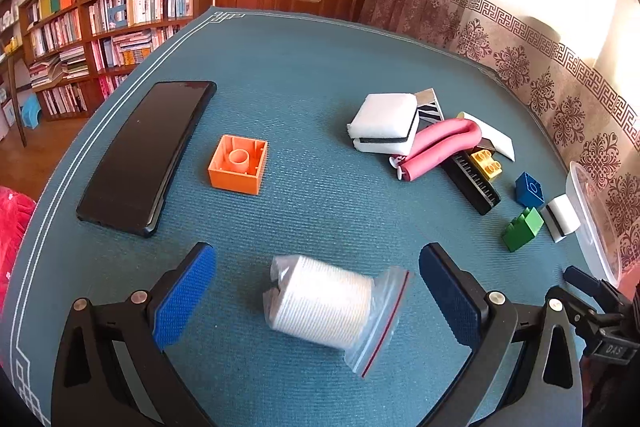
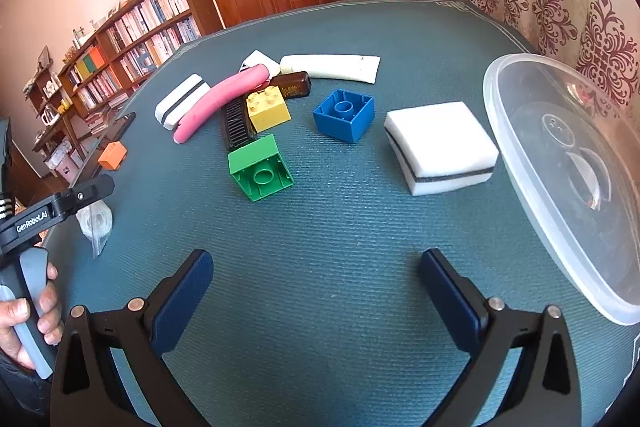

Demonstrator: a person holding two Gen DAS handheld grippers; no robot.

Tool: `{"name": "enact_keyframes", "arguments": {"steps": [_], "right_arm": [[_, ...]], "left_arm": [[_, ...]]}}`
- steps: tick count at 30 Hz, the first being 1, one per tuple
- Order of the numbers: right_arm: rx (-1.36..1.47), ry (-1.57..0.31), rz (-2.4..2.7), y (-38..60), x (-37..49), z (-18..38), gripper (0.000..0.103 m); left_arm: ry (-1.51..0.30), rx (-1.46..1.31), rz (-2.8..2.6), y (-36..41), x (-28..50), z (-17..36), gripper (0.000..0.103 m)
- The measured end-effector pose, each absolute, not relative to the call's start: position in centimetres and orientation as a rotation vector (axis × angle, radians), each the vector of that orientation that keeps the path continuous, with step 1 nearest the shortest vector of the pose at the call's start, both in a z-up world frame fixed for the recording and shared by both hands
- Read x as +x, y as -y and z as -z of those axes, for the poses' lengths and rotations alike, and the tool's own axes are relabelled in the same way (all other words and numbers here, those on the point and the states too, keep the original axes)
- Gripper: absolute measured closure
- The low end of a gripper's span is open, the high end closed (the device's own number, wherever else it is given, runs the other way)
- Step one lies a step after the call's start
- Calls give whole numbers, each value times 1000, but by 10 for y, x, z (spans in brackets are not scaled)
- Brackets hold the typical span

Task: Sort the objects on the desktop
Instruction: 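Grasp the bagged white tape roll with left tool while right tool grasps green brick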

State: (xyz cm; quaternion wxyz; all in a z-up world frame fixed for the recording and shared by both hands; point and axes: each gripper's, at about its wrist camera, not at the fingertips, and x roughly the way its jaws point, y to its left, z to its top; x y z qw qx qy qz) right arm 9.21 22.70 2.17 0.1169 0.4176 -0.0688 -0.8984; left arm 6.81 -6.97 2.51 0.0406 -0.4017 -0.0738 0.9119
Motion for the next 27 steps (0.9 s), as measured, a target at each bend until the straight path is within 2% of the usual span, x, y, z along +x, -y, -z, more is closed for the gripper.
{"name": "enact_keyframes", "arguments": {"steps": [6, 14, 21, 25, 27], "right_arm": [[1194, 183, 2621, -216, 88, -27, 2], [1193, 128, 2593, -191, 75, -28, 17], [1175, 106, 2604, -178, 65, -31, 19], [1166, 73, 2613, -171, 60, -32, 20], [1166, 63, 2611, -167, 57, -32, 22]], "left_arm": [[187, -1203, -2778, 64, 81, -29, 0], [151, -1239, -2772, 65, 78, -21, 0], [171, -1283, -2766, 71, 77, -14, 0], [137, -1308, -2761, 69, 76, -11, 19], [120, -1302, -2768, 68, 77, -11, 20]]}}
